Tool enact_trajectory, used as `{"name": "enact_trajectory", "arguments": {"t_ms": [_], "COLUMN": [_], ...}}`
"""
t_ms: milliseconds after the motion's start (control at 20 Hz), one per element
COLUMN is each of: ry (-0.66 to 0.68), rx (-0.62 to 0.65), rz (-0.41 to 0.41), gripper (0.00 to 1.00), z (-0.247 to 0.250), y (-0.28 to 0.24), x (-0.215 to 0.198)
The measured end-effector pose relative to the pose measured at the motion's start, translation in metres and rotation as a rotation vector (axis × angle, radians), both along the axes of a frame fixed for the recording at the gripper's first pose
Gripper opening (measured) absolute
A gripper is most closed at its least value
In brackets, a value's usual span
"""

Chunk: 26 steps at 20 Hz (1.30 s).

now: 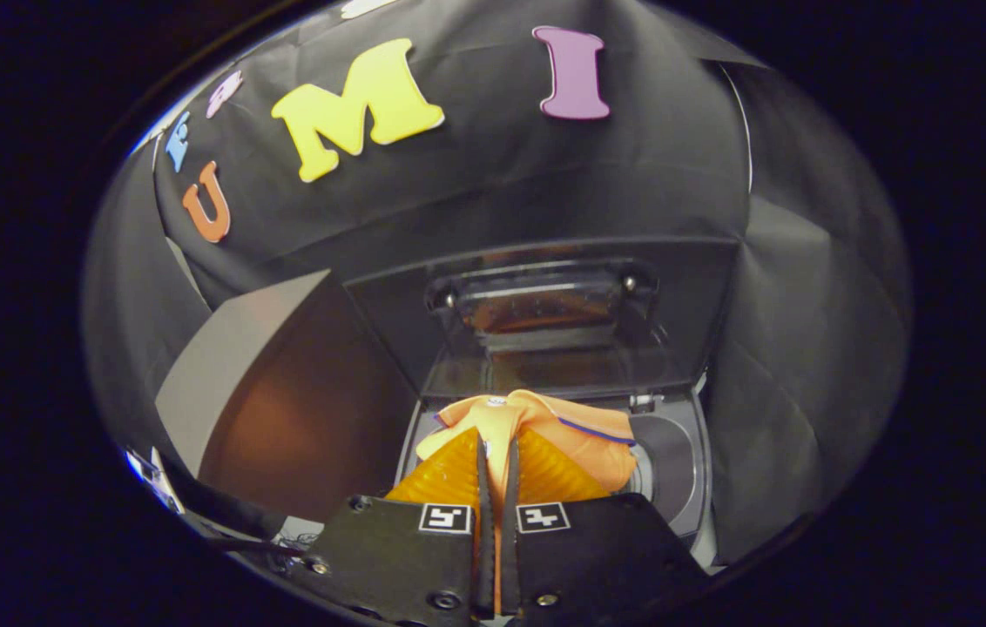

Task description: Put the clothes into the washing machine and then close the washing machine lid.

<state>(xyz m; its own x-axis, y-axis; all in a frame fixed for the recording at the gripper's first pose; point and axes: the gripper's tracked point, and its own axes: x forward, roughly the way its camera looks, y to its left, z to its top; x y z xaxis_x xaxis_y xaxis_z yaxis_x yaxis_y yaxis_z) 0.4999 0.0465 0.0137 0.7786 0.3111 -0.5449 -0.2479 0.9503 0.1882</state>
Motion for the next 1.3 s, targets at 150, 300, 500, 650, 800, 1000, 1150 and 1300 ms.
{"name": "enact_trajectory", "arguments": {"t_ms": [150, 300, 500, 650, 800, 1000, 1150, 1300], "ry": [0.052, 0.100, 0.204, 0.286, 0.372, 0.450, 0.487, 0.486], "rx": [-0.035, -0.054, -0.054, -0.061, -0.081, -0.099, -0.098, -0.115], "rz": [-0.010, -0.032, -0.090, -0.127, -0.165, -0.185, -0.183, -0.185], "gripper": [0.06, 0.06, 0.06, 0.06, 0.06, 0.06, 0.08, 0.10], "z": [-0.034, -0.062, -0.106, -0.137, -0.162, -0.180, -0.186, -0.186], "y": [0.003, 0.003, -0.005, -0.012, -0.019, -0.024, -0.023, -0.024], "x": [0.011, 0.020, 0.030, 0.029, 0.023, 0.016, 0.013, 0.011]}}
